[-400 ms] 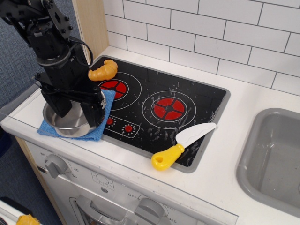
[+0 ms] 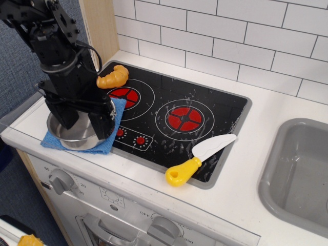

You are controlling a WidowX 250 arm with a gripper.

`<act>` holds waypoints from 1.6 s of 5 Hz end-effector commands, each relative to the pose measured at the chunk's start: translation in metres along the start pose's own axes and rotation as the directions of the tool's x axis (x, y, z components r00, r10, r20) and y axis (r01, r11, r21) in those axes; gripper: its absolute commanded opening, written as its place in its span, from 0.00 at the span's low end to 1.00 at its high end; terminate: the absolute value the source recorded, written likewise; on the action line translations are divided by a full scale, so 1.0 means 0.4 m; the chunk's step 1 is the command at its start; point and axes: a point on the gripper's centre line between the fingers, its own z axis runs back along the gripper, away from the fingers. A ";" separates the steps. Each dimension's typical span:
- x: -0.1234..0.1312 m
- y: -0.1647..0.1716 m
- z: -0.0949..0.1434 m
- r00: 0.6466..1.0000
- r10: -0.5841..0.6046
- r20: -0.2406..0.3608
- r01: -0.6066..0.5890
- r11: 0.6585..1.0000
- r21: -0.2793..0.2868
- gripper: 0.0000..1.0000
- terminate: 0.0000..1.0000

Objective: Place the croissant behind the yellow knife

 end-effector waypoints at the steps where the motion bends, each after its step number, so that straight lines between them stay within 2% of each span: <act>1: 0.184 0.078 0.088 0.993 0.013 0.117 -0.012 1.000 -0.002 1.00 0.00; 2: 0.269 0.099 0.088 0.993 -0.022 0.113 0.019 0.999 0.026 1.00 0.00; 3: 0.338 0.095 0.012 0.993 -0.107 0.045 0.103 0.992 0.075 1.00 0.00; 4: 0.379 0.114 -0.064 0.990 -0.142 -0.013 0.142 0.983 0.115 1.00 0.00; 5: 0.413 0.123 -0.109 0.984 -0.172 -0.055 0.178 0.975 0.136 1.00 0.00; 6: 0.411 0.116 -0.137 0.977 -0.195 -0.085 0.205 0.968 0.145 1.00 0.00; 7: 0.400 0.104 -0.145 0.976 -0.197 -0.090 0.208 0.968 0.140 0.00 0.00; 8: 0.403 0.099 -0.105 0.981 -0.188 -0.049 0.193 0.971 0.141 0.00 0.00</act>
